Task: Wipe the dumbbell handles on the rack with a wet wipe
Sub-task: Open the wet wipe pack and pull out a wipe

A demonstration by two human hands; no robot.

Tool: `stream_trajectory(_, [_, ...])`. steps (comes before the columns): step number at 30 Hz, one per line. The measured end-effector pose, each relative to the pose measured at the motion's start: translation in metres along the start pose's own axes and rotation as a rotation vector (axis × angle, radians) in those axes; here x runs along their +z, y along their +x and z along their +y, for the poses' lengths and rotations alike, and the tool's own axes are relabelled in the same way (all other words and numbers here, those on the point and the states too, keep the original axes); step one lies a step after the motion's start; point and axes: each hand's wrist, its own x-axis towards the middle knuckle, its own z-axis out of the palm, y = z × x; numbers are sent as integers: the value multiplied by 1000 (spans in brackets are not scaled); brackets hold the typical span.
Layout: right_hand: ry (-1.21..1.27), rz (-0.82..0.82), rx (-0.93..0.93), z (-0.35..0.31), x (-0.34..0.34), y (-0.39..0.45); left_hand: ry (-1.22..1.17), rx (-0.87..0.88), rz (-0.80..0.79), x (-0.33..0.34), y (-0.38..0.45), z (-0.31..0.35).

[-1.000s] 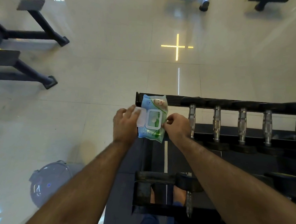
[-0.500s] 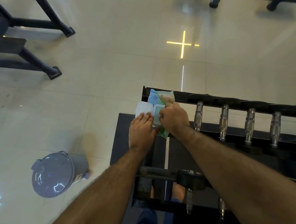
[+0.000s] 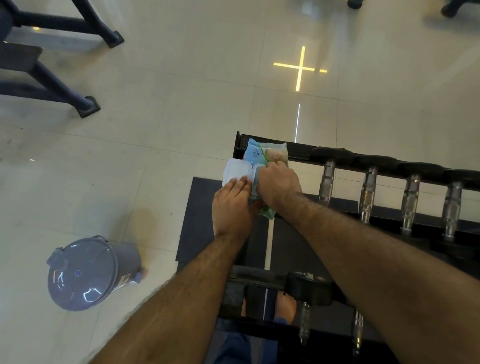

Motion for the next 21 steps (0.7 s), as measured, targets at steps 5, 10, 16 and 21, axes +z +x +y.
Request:
stream_trajectory(5, [-54,-7,-51,4,4,3,7,-2,29,2,-2,0])
stream_trajectory(10, [-96,15,-91,8,8,2,-15,-20,54,5,-6,0])
stream_trajectory(16, [124,39,-92,14,13,-6,-47,-60,76,8,-11,2])
stream_trajectory(21, [550,169,18,14,11,-20,-36,-76,86,6,-10,6])
